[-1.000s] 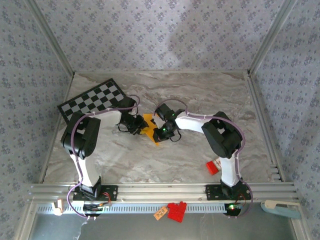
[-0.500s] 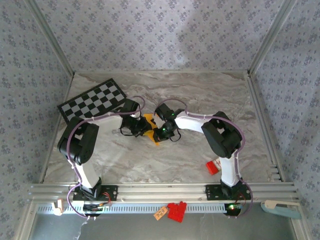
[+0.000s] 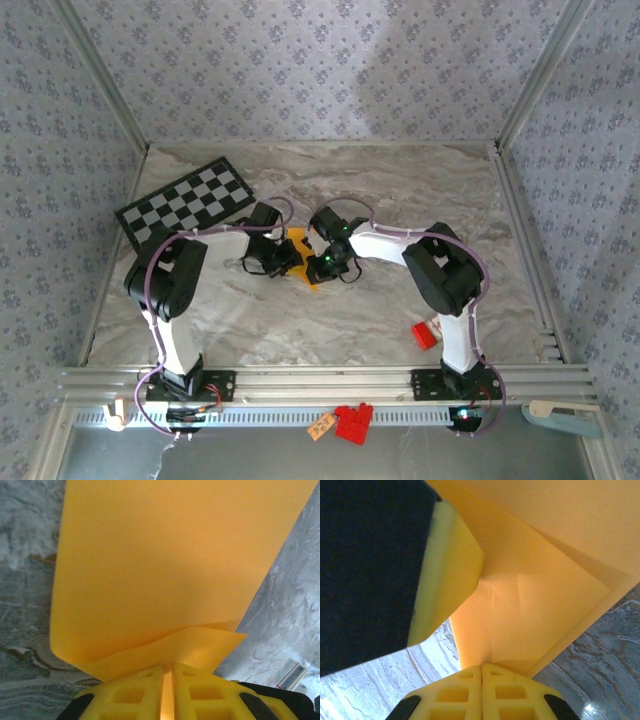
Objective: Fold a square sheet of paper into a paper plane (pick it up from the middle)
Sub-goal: Third fold the triangle at the center of the table.
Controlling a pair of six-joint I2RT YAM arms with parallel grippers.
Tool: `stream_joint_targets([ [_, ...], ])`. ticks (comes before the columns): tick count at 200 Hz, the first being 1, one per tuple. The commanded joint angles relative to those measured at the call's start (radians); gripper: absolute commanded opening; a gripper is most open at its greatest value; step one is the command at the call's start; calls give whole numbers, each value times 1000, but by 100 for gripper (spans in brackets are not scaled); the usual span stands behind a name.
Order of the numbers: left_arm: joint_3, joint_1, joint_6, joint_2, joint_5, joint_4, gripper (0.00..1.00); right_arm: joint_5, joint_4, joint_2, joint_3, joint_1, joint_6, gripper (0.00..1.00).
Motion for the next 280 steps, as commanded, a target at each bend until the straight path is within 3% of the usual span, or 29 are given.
stream_joint_targets([
  [1, 36, 0, 49, 34, -91, -64, 14, 117, -116, 59, -24, -3, -38, 7],
  [42, 77, 20, 80, 68, -100, -95, 14, 175, -164, 68, -48, -10, -91, 7],
  [115, 95, 116, 141, 100, -80, -61, 15, 176, -155, 65, -73, -29, -90, 7],
  [177, 170, 192, 212, 126, -101, -133, 15, 170, -156, 55, -63, -34, -83, 7],
  [234, 209, 223, 228, 17, -114, -202, 16, 99, -145, 14, 15, -36, -52, 9],
  [280, 95, 221, 88, -146, -98, -125, 28, 14, -58, -111, 96, -45, -1, 24],
])
